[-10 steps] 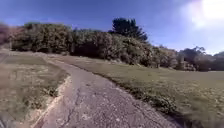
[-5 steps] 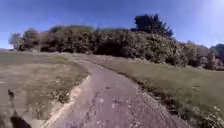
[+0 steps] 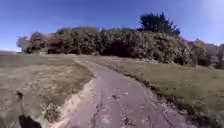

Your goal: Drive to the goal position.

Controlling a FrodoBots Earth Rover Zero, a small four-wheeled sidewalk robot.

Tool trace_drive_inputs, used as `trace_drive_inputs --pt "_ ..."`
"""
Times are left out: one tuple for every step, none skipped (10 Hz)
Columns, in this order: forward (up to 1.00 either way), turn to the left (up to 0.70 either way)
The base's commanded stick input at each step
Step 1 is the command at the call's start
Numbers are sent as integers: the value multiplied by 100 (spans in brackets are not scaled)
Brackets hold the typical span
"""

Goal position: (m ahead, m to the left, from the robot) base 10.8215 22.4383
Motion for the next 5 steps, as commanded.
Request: trace_drive_inputs --pt "100 5" --pt "100 1" --pt "100 3" --pt "100 0" --pt "100 0"
